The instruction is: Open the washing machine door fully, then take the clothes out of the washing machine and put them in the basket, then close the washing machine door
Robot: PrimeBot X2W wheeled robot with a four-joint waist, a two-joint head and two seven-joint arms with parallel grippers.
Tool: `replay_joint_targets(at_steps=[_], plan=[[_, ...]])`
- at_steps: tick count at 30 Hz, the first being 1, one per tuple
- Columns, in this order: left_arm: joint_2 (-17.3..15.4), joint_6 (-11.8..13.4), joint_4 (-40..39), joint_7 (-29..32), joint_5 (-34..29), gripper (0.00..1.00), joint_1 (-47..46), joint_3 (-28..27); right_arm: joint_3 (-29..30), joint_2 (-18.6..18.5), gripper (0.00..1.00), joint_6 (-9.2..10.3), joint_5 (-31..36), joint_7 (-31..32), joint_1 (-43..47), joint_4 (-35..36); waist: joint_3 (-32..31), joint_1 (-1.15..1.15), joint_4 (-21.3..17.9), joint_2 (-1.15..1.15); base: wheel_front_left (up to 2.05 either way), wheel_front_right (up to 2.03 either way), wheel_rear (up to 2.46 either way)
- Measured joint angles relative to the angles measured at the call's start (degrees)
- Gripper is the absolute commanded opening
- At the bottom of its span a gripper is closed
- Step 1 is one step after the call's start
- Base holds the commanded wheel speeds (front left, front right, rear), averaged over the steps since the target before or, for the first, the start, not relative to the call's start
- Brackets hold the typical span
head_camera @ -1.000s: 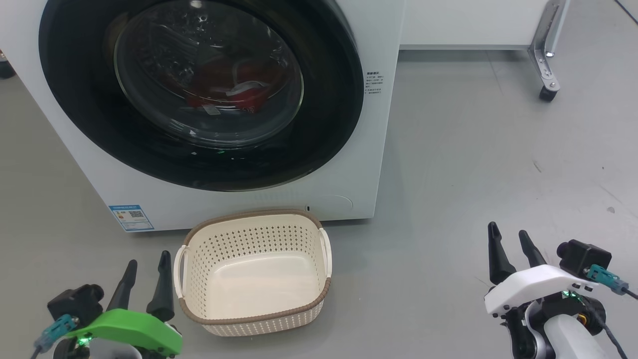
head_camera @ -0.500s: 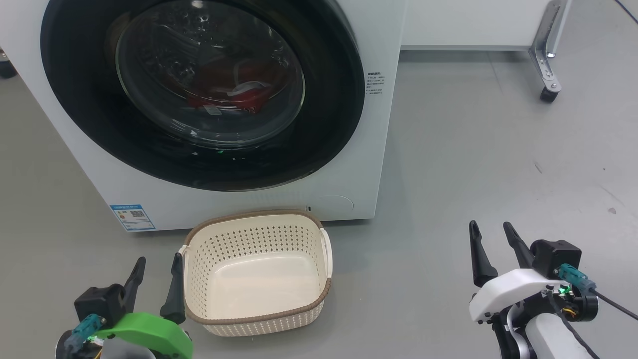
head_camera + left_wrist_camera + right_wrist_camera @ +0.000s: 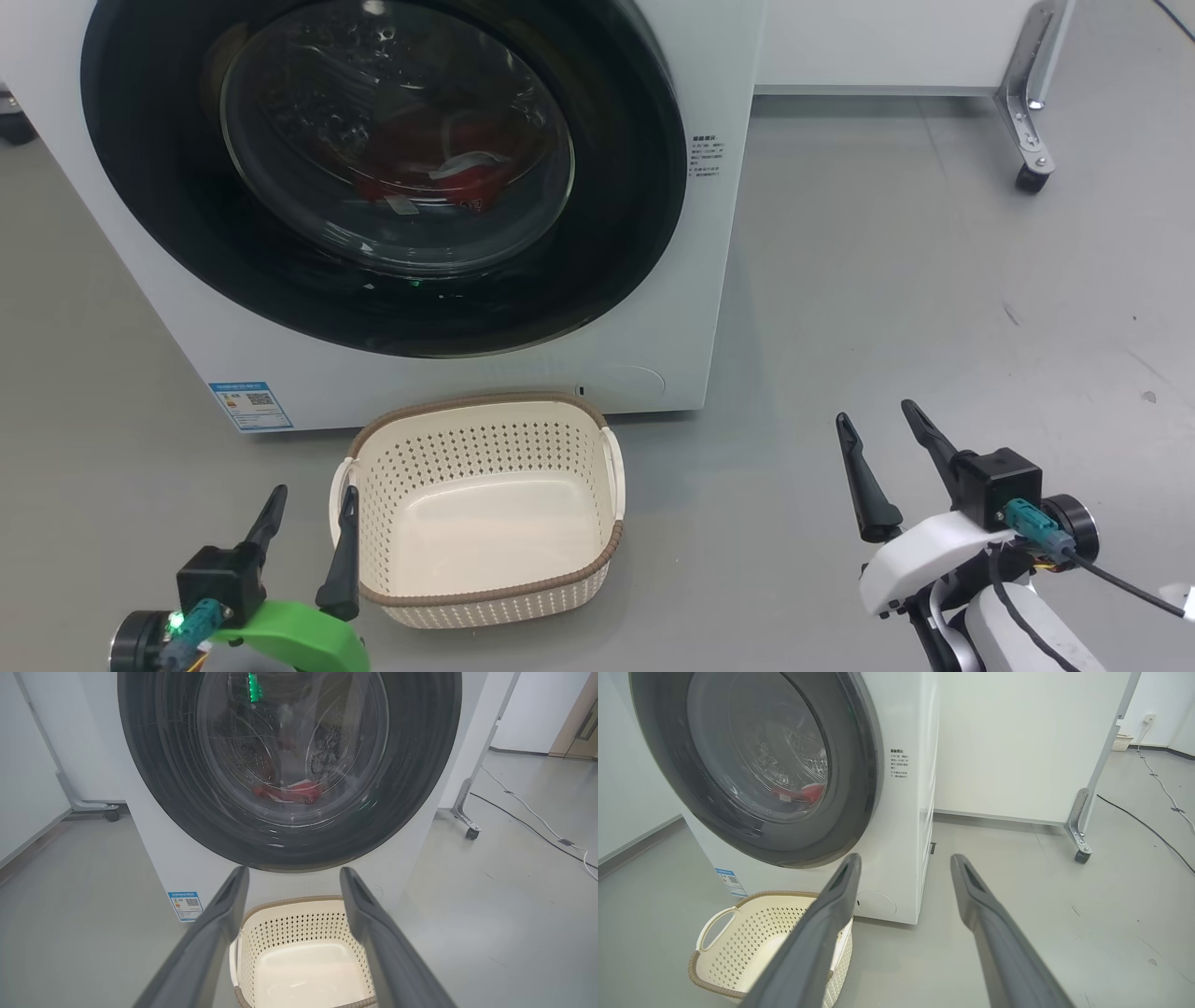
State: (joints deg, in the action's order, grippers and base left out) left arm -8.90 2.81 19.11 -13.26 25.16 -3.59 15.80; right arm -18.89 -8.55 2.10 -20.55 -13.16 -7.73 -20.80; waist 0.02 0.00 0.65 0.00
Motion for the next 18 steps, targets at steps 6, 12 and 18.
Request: replay_joint_targets(at_steps=[6, 12, 18], plan=[[0.2, 0.94, 0.78, -1.02, -3.24, 1.0, -0.05, 0.29, -0.13, 0.09, 1.0, 0.57, 3.58, -0.87, 0.01, -0.3, -0.01, 0.0, 0.02, 0.0, 0.0, 0.0, 0.0], [0.87, 1.47, 1.45, -1.02, -3.09, 1.0, -0.21, -0.56, 0.87, 1.03, 1.0, 1.09, 3.57, -0.88, 0.04, -0.43, 0.02, 0.0, -0.09, 0.0, 0.0, 0.0, 0.0], [1.21, 1.72, 2.15, -1.02, -3.01, 1.0, -0.22, -1.1, 2.37, 1.36, 1.0, 1.57, 3.55, -0.88, 0.56, -0.42, 0.04, 0.0, -0.1, 0.0, 0.0, 0.0, 0.0]])
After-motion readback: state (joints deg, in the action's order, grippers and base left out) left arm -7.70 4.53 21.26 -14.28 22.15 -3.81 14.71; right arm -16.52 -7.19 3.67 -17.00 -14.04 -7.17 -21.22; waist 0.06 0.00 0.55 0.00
